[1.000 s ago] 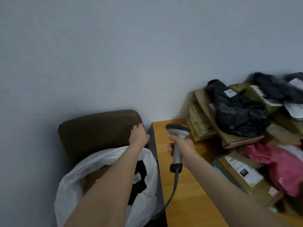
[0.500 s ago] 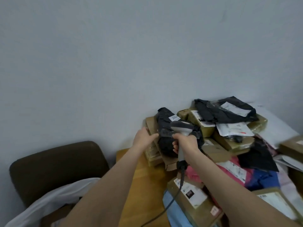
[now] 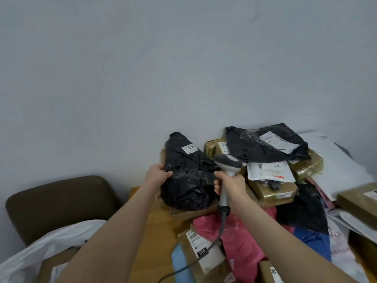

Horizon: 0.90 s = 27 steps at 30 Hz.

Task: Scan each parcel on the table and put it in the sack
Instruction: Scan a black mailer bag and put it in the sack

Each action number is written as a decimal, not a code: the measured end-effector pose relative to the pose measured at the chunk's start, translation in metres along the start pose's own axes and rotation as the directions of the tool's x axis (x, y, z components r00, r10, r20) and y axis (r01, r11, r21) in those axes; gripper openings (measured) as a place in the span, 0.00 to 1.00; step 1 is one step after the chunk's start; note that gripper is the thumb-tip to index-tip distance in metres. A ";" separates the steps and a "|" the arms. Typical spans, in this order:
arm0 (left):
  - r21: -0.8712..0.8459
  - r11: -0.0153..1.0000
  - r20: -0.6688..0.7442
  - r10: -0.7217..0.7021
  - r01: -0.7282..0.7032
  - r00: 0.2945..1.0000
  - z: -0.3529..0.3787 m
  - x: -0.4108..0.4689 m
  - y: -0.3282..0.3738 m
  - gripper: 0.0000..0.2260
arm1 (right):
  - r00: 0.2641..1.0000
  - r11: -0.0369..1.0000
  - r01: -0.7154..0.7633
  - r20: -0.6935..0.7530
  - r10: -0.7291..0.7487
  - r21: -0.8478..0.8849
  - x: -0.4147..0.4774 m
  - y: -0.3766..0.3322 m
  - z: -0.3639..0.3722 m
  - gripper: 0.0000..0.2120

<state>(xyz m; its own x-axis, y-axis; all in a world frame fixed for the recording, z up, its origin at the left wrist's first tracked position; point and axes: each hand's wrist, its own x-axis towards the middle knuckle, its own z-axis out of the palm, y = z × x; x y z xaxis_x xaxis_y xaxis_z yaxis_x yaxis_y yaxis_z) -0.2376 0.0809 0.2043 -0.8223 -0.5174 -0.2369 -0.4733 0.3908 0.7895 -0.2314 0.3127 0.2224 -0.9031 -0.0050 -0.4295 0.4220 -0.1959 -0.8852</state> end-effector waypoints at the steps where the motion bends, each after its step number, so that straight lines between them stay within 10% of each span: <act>1: 0.017 1.000 0.000 0.022 -0.022 1.000 -0.016 0.001 0.001 0.10 | 1.000 1.000 0.004 0.014 -0.004 0.012 0.000 -0.001 0.002 0.09; 27: 0.023 0.979 -0.098 0.205 -0.204 0.974 -0.110 -0.030 -0.104 0.07 | 0.985 0.973 0.138 0.128 -0.115 -0.185 -0.095 0.059 0.067 0.10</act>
<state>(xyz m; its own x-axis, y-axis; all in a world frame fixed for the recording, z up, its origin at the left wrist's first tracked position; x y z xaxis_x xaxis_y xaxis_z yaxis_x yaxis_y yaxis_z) -0.1290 -0.0276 0.1918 -0.8667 -0.4986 -0.0132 -0.3031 0.5054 0.8079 -0.1258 0.2359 0.2231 -0.9484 -0.1078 -0.2982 0.3010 -0.0099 -0.9536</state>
